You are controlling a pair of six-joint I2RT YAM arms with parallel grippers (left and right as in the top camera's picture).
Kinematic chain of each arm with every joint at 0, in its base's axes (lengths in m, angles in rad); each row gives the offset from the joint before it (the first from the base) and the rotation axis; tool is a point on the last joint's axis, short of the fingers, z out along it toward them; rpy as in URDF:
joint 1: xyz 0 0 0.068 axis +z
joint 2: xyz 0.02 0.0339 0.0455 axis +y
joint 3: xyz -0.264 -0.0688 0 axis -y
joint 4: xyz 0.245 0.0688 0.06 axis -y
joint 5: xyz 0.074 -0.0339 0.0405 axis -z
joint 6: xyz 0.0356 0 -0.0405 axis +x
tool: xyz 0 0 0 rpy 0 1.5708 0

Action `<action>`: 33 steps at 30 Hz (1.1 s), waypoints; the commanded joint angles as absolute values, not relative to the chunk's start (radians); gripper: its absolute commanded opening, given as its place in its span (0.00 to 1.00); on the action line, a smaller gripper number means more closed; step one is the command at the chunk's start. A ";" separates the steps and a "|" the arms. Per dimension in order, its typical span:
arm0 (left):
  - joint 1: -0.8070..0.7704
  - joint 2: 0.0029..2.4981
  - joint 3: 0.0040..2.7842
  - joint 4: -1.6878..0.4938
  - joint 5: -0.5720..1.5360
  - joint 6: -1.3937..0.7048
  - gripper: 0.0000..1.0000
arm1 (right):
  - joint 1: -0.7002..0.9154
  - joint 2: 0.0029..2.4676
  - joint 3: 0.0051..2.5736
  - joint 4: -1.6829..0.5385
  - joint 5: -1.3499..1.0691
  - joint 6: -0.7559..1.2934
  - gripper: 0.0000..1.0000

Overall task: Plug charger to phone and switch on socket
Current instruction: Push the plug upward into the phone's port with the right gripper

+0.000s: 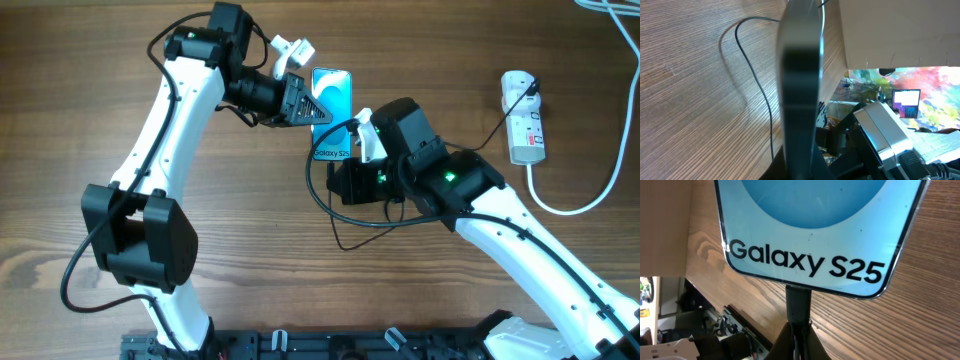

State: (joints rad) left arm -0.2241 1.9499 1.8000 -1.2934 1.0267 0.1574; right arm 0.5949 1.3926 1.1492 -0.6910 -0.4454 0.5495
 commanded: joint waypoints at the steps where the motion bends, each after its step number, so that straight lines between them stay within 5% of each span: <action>1: -0.238 1.917 1.798 -1.347 1.066 0.176 0.04 | 0.568 1.374 1.201 -0.624 -0.321 0.560 0.04; 22: -0.238 1.917 1.798 -1.378 1.066 0.176 0.04 | 0.567 1.374 1.201 -0.554 -0.261 0.530 0.16; 24: -0.238 1.917 1.798 -1.378 1.066 0.176 0.04 | 0.567 1.374 1.201 -0.555 -0.262 0.530 0.22; 33: -0.237 1.917 1.798 -1.356 1.031 0.171 0.04 | 0.567 1.332 1.201 -0.646 -0.311 0.562 0.90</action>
State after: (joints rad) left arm -0.2153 1.9499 1.8042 -1.3563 0.9966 0.1741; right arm 0.5808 1.3792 1.1648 -0.6193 -0.3599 0.5518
